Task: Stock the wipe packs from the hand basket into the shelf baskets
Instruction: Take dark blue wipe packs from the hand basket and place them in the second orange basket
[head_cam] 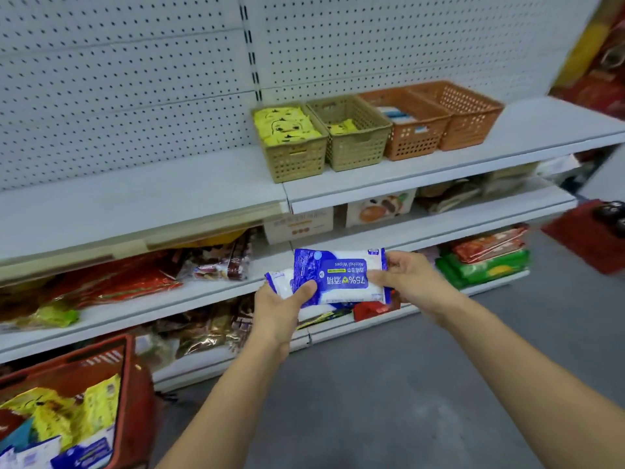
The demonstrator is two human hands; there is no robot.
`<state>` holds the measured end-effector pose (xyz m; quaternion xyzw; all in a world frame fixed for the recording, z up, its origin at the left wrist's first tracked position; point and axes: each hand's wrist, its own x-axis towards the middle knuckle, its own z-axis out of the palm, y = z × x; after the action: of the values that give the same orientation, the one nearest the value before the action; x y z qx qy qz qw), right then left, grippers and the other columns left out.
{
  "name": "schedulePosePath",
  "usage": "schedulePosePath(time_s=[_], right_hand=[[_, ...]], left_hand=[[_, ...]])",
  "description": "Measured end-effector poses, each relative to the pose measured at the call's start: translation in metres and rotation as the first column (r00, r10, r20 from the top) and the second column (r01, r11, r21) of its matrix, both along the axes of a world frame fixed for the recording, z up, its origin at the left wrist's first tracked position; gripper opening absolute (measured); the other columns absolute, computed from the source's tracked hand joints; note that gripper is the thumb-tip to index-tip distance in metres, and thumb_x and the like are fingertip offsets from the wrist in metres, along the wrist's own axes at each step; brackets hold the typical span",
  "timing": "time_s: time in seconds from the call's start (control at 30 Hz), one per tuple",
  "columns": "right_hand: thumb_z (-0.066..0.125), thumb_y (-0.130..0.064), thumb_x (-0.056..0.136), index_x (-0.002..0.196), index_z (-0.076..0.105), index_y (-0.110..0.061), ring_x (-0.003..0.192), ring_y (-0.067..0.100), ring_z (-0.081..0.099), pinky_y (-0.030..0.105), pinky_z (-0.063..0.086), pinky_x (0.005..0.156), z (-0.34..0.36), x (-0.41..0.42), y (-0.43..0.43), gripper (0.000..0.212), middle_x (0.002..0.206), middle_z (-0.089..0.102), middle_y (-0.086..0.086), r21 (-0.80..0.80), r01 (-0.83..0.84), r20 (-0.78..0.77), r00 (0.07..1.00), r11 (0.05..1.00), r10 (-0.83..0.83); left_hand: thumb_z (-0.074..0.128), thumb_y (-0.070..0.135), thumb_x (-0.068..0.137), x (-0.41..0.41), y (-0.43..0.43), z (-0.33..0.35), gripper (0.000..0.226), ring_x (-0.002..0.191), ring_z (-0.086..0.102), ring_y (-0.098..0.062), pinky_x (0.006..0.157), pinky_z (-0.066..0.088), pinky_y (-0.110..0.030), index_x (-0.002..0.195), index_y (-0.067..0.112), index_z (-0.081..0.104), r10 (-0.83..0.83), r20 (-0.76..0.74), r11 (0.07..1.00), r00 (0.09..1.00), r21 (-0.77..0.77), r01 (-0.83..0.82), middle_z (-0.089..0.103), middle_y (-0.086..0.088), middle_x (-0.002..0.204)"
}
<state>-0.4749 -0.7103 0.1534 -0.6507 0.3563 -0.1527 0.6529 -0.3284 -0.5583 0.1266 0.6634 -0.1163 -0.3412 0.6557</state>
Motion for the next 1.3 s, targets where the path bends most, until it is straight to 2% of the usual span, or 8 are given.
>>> schedulePosePath(time_s=[0.23, 0.4, 0.53, 0.73, 0.9, 1.07, 1.2, 1.3], right_hand=[[0.067, -0.014, 0.088, 0.106, 0.065, -0.012, 0.046, 0.012, 0.057, 0.020, 0.038, 0.037, 0.016, -0.038, -0.094, 0.019, 0.077, 0.072, 0.010, -0.137, 0.133, 0.037, 0.991, 0.982, -0.129], [0.068, -0.024, 0.087, 0.121, 0.054, -0.022, 0.094, 0.014, 0.067, 0.016, 0.048, 0.048, 0.025, -0.039, -0.192, 0.037, 0.112, 0.061, -0.002, -0.233, 0.145, 0.051, 0.989, 0.962, -0.137], [0.070, -0.024, 0.085, 0.112, 0.064, -0.021, 0.091, 0.006, 0.068, 0.019, 0.055, 0.067, 0.048, -0.027, -0.274, 0.028, 0.107, 0.068, -0.004, -0.365, -0.037, -0.024, 0.999, 0.930, 0.030], [0.069, -0.015, 0.086, 0.095, 0.065, -0.013, 0.082, 0.017, 0.070, 0.039, 0.056, 0.072, 0.077, -0.015, -0.391, 0.010, 0.094, 0.072, 0.003, -0.427, -0.081, -0.093, 0.995, 0.901, 0.046], [0.068, -0.011, 0.086, 0.092, 0.065, -0.009, 0.078, 0.015, 0.070, 0.029, 0.056, 0.066, 0.095, -0.013, -0.471, 0.007, 0.089, 0.073, 0.003, -0.390, 0.068, 0.046, 0.997, 0.918, -0.055], [0.060, -0.009, 0.092, 0.098, 0.061, -0.007, 0.071, 0.013, 0.066, 0.017, 0.051, 0.052, 0.108, 0.001, -0.571, 0.007, 0.085, 0.069, 0.003, -0.408, 0.299, 0.194, 0.952, 0.863, -0.238], [0.061, -0.007, 0.089, 0.093, 0.063, -0.006, 0.079, 0.021, 0.067, 0.034, 0.055, 0.067, 0.099, 0.030, -0.646, 0.005, 0.090, 0.069, 0.009, -0.556, 0.169, 0.045, 0.984, 0.814, -0.174], [0.065, -0.007, 0.083, 0.082, 0.063, -0.014, 0.087, 0.025, 0.067, 0.036, 0.053, 0.072, 0.088, 0.059, -0.690, 0.007, 0.091, 0.069, 0.008, -0.670, -0.135, -0.222, 0.975, 0.730, -0.023]], left_hand=[[0.071, 0.008, 0.086, -0.021, -0.112, 0.023, 0.015, 0.091, 0.072, -0.031, 0.090, 0.054, -0.053, 0.100, 0.008, 0.066, -0.105, 0.018, 0.994, 0.994, -0.041, 0.106, 0.076, -0.010, 0.094], [0.073, 0.014, 0.084, -0.024, -0.204, 0.031, 0.016, 0.084, 0.074, -0.023, 0.086, 0.056, -0.046, 0.099, 0.013, 0.066, -0.173, 0.123, 0.983, 0.977, -0.040, 0.179, 0.077, -0.004, 0.089], [0.076, 0.017, 0.082, -0.019, -0.289, 0.042, 0.029, 0.089, 0.073, -0.028, 0.086, 0.056, -0.053, 0.108, 0.012, 0.064, -0.217, 0.166, 0.973, 0.962, -0.045, 0.228, 0.076, -0.006, 0.096], [0.072, 0.016, 0.086, -0.008, -0.402, 0.070, 0.016, 0.087, 0.073, -0.023, 0.082, 0.058, -0.041, 0.102, 0.015, 0.068, -0.208, 0.212, 0.967, 0.955, -0.102, 0.233, 0.076, -0.005, 0.095], [0.056, 0.023, 0.098, -0.002, -0.473, 0.088, 0.019, 0.085, 0.074, -0.019, 0.079, 0.059, -0.042, 0.113, 0.017, 0.066, -0.159, 0.228, 0.969, 0.960, -0.149, 0.196, 0.077, -0.001, 0.095], [0.054, 0.019, 0.098, 0.018, -0.523, 0.096, 0.012, 0.075, 0.073, -0.009, 0.063, 0.057, -0.020, 0.102, 0.020, 0.065, -0.032, 0.230, 0.977, 0.973, -0.199, 0.079, 0.076, 0.009, 0.082], [0.056, 0.021, 0.097, 0.033, -0.563, 0.095, 0.009, 0.070, 0.073, -0.009, 0.058, 0.055, -0.024, 0.098, 0.020, 0.065, 0.120, 0.173, 0.977, 0.978, -0.193, -0.086, 0.076, 0.004, 0.082], [0.057, 0.025, 0.097, 0.043, -0.594, 0.095, 0.010, 0.070, 0.072, -0.014, 0.065, 0.058, -0.032, 0.100, 0.019, 0.064, 0.243, 0.127, 0.959, 0.962, -0.183, -0.218, 0.075, -0.002, 0.088]])
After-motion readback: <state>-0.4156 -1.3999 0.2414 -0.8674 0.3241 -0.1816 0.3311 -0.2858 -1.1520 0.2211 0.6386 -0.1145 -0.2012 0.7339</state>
